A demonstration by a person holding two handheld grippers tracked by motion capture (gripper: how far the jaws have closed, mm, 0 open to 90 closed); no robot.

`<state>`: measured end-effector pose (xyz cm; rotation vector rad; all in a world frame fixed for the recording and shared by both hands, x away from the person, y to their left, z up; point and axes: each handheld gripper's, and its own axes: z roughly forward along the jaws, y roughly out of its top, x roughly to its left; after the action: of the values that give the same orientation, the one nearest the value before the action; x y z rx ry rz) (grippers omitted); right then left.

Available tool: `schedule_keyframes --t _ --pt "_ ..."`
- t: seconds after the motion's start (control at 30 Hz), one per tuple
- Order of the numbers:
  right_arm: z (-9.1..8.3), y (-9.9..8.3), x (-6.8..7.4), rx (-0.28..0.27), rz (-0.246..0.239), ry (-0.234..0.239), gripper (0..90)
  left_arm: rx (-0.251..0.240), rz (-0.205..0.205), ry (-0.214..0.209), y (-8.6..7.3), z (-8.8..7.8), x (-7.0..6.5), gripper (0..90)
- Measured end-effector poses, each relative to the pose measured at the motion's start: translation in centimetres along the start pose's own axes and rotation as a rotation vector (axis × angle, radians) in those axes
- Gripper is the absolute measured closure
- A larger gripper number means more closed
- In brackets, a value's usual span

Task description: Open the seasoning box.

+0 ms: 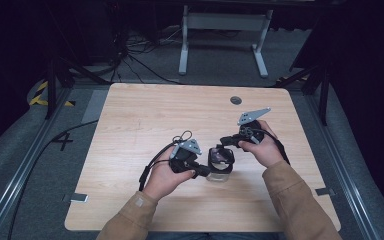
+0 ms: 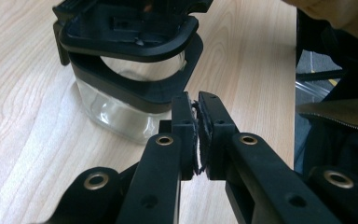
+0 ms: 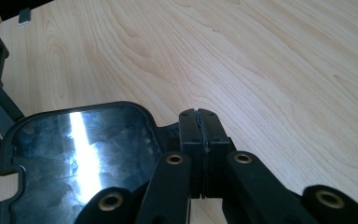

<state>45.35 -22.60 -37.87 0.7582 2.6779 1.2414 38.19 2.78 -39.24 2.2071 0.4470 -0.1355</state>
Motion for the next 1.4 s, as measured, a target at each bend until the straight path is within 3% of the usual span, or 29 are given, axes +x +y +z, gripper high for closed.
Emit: schedule_keyframes --t 0.47,0.63,0.93,1.03,1.1,1.27,1.4 --pt "0.1 0.0 -0.1 0.002 0.003 -0.006 90.0 -0.070 -0.010 0.038 0.3 1.1 0.1 86.1" --pt "0.1 0.0 -0.1 0.003 0.004 -0.006 90.0 -0.078 -0.008 0.066 0.2 1.5 0.0 86.5" --pt "-0.3 -0.1 0.1 -0.004 -0.008 -0.027 90.0 -0.083 -0.019 0.077 0.1 1.5 0.1 88.7" --pt "-2.1 -0.5 0.7 -0.061 -0.012 -0.042 89.8 -0.081 -0.021 0.081 0.1 1.5 0.0 88.7" --pt "-3.3 -1.2 1.4 -0.067 -0.022 -0.046 89.8 -0.086 -0.017 0.079 0.2 1.5 0.1 88.7" --pt "-5.5 -4.3 3.3 0.010 -0.037 -0.033 90.0 -0.082 -0.022 0.083 0.2 1.5 0.0 88.4" --pt "-5.2 -6.0 5.0 0.033 -0.045 0.004 90.0 -0.079 -0.021 0.082 0.2 1.5 0.0 88.2"
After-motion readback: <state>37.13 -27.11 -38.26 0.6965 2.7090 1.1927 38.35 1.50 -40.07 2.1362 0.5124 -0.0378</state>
